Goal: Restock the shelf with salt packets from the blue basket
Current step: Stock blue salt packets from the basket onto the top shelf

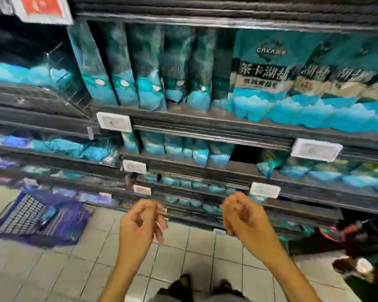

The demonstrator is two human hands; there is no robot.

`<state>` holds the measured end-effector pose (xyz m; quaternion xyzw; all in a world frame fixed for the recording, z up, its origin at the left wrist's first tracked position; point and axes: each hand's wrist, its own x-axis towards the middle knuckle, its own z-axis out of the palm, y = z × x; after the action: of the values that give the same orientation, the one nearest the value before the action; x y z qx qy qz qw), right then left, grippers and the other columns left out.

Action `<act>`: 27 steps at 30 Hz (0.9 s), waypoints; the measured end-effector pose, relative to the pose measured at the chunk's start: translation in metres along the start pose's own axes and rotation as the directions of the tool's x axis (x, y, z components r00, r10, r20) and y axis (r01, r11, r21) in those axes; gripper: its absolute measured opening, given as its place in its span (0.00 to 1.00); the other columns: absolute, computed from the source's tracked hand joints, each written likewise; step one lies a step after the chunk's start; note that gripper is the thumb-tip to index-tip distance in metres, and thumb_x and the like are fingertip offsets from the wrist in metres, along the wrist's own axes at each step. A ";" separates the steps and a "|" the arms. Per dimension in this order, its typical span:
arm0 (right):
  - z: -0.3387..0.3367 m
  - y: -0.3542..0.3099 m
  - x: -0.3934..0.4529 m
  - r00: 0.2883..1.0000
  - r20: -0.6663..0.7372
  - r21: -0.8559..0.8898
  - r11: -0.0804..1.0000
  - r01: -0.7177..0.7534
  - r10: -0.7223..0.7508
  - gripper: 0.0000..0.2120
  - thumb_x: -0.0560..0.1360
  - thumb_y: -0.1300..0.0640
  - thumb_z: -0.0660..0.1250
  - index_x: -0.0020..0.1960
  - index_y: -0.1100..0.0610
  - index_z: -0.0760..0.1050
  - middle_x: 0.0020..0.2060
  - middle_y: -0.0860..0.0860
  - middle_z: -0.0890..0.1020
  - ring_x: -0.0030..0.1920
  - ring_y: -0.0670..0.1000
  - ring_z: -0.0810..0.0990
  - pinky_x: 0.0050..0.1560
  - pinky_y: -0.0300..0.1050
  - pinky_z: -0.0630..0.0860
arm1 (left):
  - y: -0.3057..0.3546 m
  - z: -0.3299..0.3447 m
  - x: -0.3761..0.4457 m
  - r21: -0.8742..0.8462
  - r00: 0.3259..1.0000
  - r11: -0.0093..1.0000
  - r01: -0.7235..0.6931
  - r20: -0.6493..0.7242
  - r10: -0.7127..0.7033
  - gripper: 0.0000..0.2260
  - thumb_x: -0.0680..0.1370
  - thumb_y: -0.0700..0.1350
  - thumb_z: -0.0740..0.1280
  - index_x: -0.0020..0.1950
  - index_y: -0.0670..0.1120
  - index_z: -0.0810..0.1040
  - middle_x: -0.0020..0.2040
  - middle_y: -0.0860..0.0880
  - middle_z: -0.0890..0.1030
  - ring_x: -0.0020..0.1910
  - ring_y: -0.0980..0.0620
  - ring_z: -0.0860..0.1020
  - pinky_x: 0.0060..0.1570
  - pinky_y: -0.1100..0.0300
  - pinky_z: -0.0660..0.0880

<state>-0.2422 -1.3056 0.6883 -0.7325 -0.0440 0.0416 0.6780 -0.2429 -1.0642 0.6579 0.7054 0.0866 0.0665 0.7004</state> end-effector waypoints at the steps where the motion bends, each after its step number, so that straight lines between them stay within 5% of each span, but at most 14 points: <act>1: 0.006 0.012 -0.009 0.999 0.014 -0.010 0.999 -0.034 0.034 0.12 0.78 0.51 0.66 0.36 0.47 0.73 0.26 0.51 0.75 0.26 0.47 0.72 0.29 0.36 0.70 | -0.015 -0.010 -0.013 0.008 0.999 0.999 0.047 -0.021 -0.047 0.14 0.83 0.45 0.61 0.41 0.50 0.81 0.28 0.42 0.79 0.17 0.50 0.70 0.20 0.69 0.65; 5: 0.019 0.051 -0.039 0.985 0.028 -0.062 0.984 -0.166 0.168 0.16 0.80 0.62 0.66 0.35 0.56 0.69 0.25 0.54 0.73 0.26 0.49 0.72 0.31 0.38 0.70 | -0.060 -0.041 -0.060 0.032 0.971 0.978 0.208 -0.126 -0.202 0.17 0.85 0.37 0.59 0.40 0.49 0.82 0.29 0.42 0.79 0.20 0.51 0.70 0.21 0.67 0.65; 9: 0.034 0.068 -0.061 0.965 -0.009 -0.041 0.964 -0.262 0.262 0.19 0.82 0.63 0.64 0.34 0.61 0.63 0.28 0.68 0.69 0.26 0.52 0.71 0.30 0.36 0.70 | -0.068 -0.058 -0.093 0.048 0.942 0.965 0.256 -0.237 -0.238 0.15 0.85 0.37 0.58 0.45 0.44 0.81 0.30 0.41 0.80 0.22 0.52 0.72 0.22 0.67 0.67; 12: 0.044 0.082 -0.075 0.941 -0.005 -0.059 0.939 -0.338 0.338 0.19 0.83 0.59 0.63 0.35 0.63 0.66 0.26 0.58 0.72 0.26 0.51 0.71 0.30 0.35 0.70 | -0.067 -0.066 -0.106 0.049 0.922 0.968 0.247 -0.319 -0.219 0.13 0.85 0.38 0.57 0.47 0.43 0.80 0.31 0.43 0.81 0.23 0.52 0.74 0.22 0.67 0.67; 16: 0.042 0.097 -0.088 0.908 0.151 -0.229 0.907 -0.353 0.391 0.17 0.82 0.53 0.65 0.37 0.58 0.70 0.27 0.52 0.74 0.29 0.46 0.74 0.33 0.37 0.75 | -0.069 -0.072 -0.125 0.037 0.868 0.963 0.266 -0.444 -0.222 0.12 0.86 0.41 0.57 0.51 0.45 0.80 0.32 0.46 0.82 0.24 0.51 0.75 0.22 0.64 0.67; 20: 0.040 0.101 -0.089 0.860 0.344 -0.445 0.872 -0.204 0.376 0.15 0.80 0.54 0.68 0.36 0.51 0.70 0.28 0.46 0.74 0.30 0.41 0.72 0.34 0.38 0.74 | -0.077 -0.069 -0.159 -0.060 0.767 0.947 0.315 -0.572 -0.291 0.12 0.86 0.42 0.56 0.54 0.45 0.80 0.33 0.47 0.81 0.25 0.51 0.75 0.24 0.61 0.68; 23: 0.047 0.099 -0.088 0.806 0.472 -0.434 0.890 -0.142 0.359 0.17 0.81 0.55 0.67 0.36 0.58 0.69 0.29 0.55 0.72 0.30 0.46 0.69 0.34 0.44 0.70 | -0.087 -0.065 -0.196 -0.107 0.680 0.928 0.357 -0.651 -0.337 0.11 0.86 0.42 0.57 0.53 0.44 0.79 0.32 0.48 0.80 0.27 0.50 0.74 0.24 0.61 0.69; 27: 0.076 0.101 -0.080 0.692 0.611 -0.400 0.904 -0.150 0.386 0.17 0.81 0.57 0.65 0.37 0.64 0.68 0.29 0.61 0.70 0.31 0.52 0.68 0.35 0.50 0.68 | -0.097 -0.063 -0.249 -0.194 0.568 0.911 0.364 -0.729 -0.382 0.16 0.85 0.42 0.59 0.39 0.49 0.75 0.29 0.52 0.73 0.28 0.53 0.71 0.24 0.62 0.70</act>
<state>-0.3301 -1.2476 0.5820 -0.7642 -0.1848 0.3974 0.4733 -0.5026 -1.0559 0.5689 0.5709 0.5148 0.2044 0.6060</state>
